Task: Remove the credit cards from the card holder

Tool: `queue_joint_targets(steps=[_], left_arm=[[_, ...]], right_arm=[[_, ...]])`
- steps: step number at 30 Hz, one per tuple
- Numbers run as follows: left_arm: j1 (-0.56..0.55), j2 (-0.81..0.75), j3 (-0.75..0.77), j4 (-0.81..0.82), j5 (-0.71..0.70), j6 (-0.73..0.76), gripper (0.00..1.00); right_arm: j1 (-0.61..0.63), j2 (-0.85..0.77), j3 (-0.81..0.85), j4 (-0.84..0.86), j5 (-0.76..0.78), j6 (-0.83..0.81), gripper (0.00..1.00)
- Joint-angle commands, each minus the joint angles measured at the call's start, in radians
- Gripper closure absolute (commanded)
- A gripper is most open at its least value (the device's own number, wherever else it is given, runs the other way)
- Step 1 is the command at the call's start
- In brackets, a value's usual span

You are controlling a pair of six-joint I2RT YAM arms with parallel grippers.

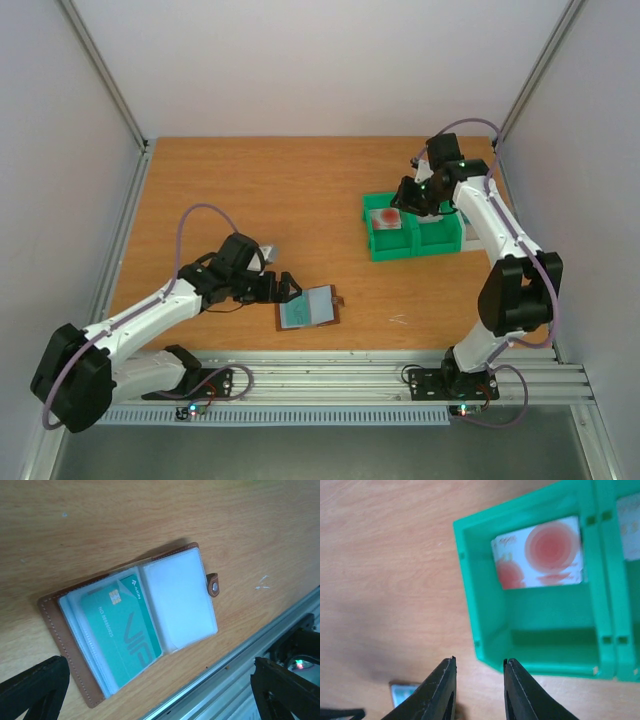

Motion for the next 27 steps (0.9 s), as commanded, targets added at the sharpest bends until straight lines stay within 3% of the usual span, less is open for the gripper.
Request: queue_joint_targets(steps=[1,4,14,18,24,27], left_arm=[[0.026,0.005,-0.054,0.186,0.135,-0.112,0.01],[0.032,0.000,-0.071,0.214,0.135,-0.140,0.03],[0.040,0.036,-0.103,0.241,0.129,-0.144,0.32],[0.042,0.080,-0.117,0.282,0.148,-0.138,0.55],[0.041,0.137,-0.135,0.309,0.143,-0.128,0.97],[0.041,0.142,-0.148,0.311,0.131,-0.124,1.00]], right_arm=[[0.038,-0.097,-0.089,0.034,-0.094,0.083,0.71],[0.065,-0.160,-0.156,0.073,-0.136,0.113,0.72],[0.224,-0.283,-0.349,0.153,-0.176,0.138,0.71],[0.306,-0.312,-0.415,0.221,-0.182,0.198,0.73],[0.410,-0.320,-0.520,0.372,-0.201,0.280,0.74],[0.474,-0.309,-0.560,0.414,-0.190,0.295,0.74]])
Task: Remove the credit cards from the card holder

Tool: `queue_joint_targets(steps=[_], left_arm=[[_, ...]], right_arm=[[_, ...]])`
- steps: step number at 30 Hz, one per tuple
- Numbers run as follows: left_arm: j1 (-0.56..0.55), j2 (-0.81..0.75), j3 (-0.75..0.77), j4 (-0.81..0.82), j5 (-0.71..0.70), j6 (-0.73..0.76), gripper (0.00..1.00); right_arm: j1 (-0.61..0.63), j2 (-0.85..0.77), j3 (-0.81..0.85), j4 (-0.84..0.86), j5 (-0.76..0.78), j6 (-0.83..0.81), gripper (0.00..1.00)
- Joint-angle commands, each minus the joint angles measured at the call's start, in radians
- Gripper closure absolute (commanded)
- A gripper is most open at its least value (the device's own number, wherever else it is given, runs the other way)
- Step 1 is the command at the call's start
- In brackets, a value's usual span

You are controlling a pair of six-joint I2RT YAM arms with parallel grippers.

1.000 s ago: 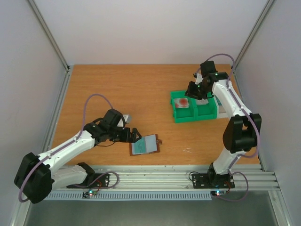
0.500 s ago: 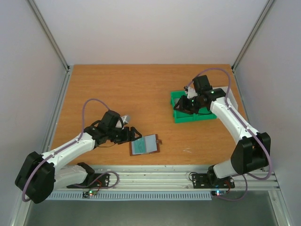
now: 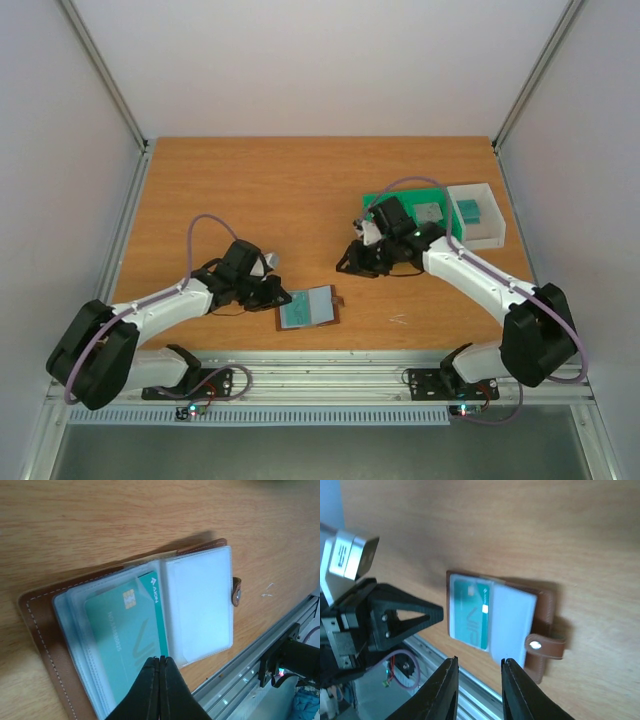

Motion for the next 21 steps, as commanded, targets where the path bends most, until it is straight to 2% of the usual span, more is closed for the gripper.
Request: queue_joint_targets(steps=[1,13,21], left_arm=[[0.002,0.010,-0.024,0.059,-0.012,0.020,1.00],[0.002,0.066,-0.047,0.038,-0.089,0.078,0.99],[0.002,0.086,-0.061,0.052,-0.084,0.086,0.98]], right_arm=[[0.081,-0.002,-0.048,0.113,-0.004,0.057,0.74],[0.227,0.098,-0.098,0.275,0.018,0.131,0.76],[0.267,0.195,-0.095,0.350,0.032,0.158,0.77]])
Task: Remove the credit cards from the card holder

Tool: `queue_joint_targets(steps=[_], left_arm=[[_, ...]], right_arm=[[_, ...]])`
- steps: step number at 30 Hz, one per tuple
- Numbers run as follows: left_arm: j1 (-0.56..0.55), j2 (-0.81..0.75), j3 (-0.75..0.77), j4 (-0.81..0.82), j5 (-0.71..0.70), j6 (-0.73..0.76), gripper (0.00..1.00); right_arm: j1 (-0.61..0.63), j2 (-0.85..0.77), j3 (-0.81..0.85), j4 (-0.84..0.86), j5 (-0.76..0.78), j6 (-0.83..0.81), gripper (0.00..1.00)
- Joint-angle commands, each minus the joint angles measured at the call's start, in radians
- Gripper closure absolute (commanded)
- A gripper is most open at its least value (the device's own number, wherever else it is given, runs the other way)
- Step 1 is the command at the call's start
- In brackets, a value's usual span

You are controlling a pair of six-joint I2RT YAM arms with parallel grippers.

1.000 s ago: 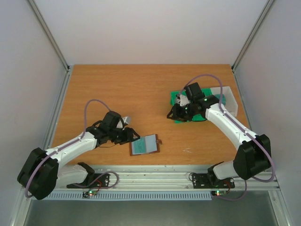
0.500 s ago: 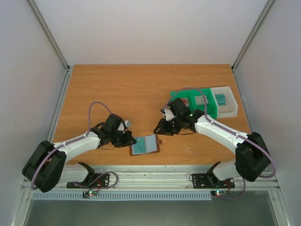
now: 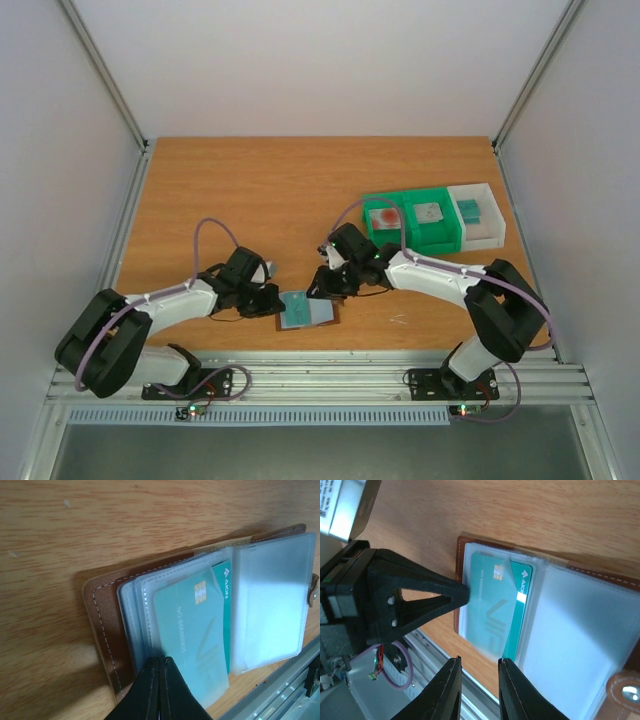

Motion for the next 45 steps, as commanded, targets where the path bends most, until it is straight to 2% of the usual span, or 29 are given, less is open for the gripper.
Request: queue_joint_targets(steps=[1,18,27,30,36,45], left_arm=[[0.002,0.018,-0.014,0.039,-0.021,0.030,0.97],[0.002,0.040,-0.036,0.060,-0.012,0.034,0.95],[0.002,0.030,-0.065,0.093,0.005,0.008,0.94],[0.002,0.034,-0.067,0.096,0.005,0.009,0.94],[0.002,0.039,-0.075,0.097,-0.004,0.012,0.94],[0.002,0.025,-0.099,0.106,-0.001,-0.005,0.92]], right_arm=[[0.016,0.041,-0.006,0.069,0.022,0.026,0.78],[0.044,0.183,-0.028,0.112,0.078,0.073,0.78],[0.050,0.214,-0.070,0.246,0.050,0.154,0.75],[0.050,0.219,-0.078,0.284,0.033,0.169,0.85],[0.049,0.184,-0.106,0.322,0.044,0.177,0.99],[0.020,0.121,-0.163,0.325,0.055,0.154,0.99]])
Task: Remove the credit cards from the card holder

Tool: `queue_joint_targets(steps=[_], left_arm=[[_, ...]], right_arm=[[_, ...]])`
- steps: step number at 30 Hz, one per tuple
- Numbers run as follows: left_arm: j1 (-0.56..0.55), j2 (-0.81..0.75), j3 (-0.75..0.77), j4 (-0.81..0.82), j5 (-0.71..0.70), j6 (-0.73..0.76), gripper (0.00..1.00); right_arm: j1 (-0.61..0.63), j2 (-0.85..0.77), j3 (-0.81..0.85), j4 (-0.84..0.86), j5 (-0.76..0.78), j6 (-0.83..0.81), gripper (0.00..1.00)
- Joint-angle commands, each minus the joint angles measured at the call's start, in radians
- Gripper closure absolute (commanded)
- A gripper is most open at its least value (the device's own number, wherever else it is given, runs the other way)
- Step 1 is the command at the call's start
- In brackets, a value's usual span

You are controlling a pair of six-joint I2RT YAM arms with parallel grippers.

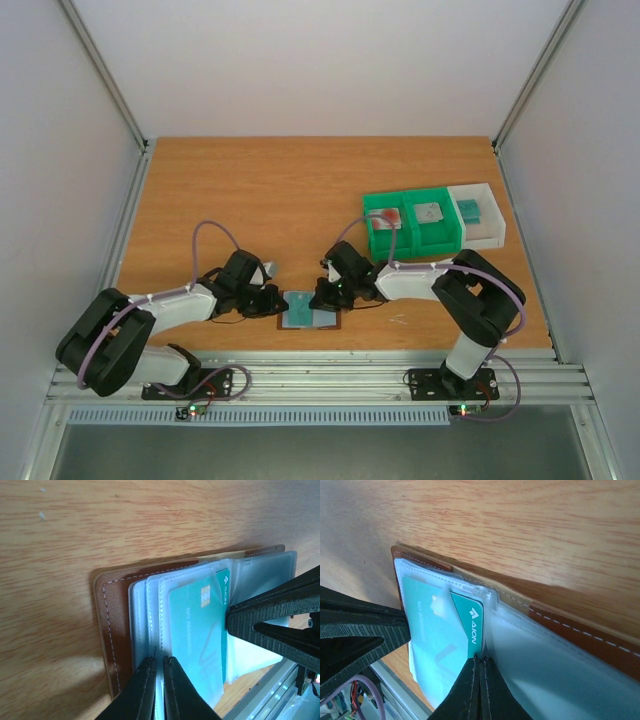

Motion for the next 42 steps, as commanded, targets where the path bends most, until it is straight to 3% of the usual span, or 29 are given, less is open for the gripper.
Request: queue_joint_targets(steps=[1,7,13,25,35,42], left_arm=[[-0.005,0.011,-0.039,-0.029,-0.033,-0.005,0.92],[-0.005,0.037,-0.025,-0.026,-0.028,-0.003,0.92],[-0.004,0.030,-0.032,-0.024,-0.025,-0.011,0.92],[-0.004,0.041,-0.036,-0.013,-0.025,-0.029,0.93],[-0.005,0.055,-0.036,-0.018,-0.030,-0.035,0.95],[-0.005,0.055,-0.037,-0.011,-0.030,-0.047,0.95]], right_arm=[[-0.017,-0.044,-0.037,0.033,0.002,-0.016,0.99],[-0.024,-0.050,-0.055,0.094,-0.042,-0.003,0.99],[-0.023,-0.011,-0.071,0.172,-0.069,0.041,0.82],[-0.023,0.021,-0.051,0.138,-0.048,0.047,0.78],[-0.020,-0.062,-0.029,-0.024,0.057,-0.015,0.75],[-0.010,0.021,-0.045,0.161,-0.056,0.037,0.75]])
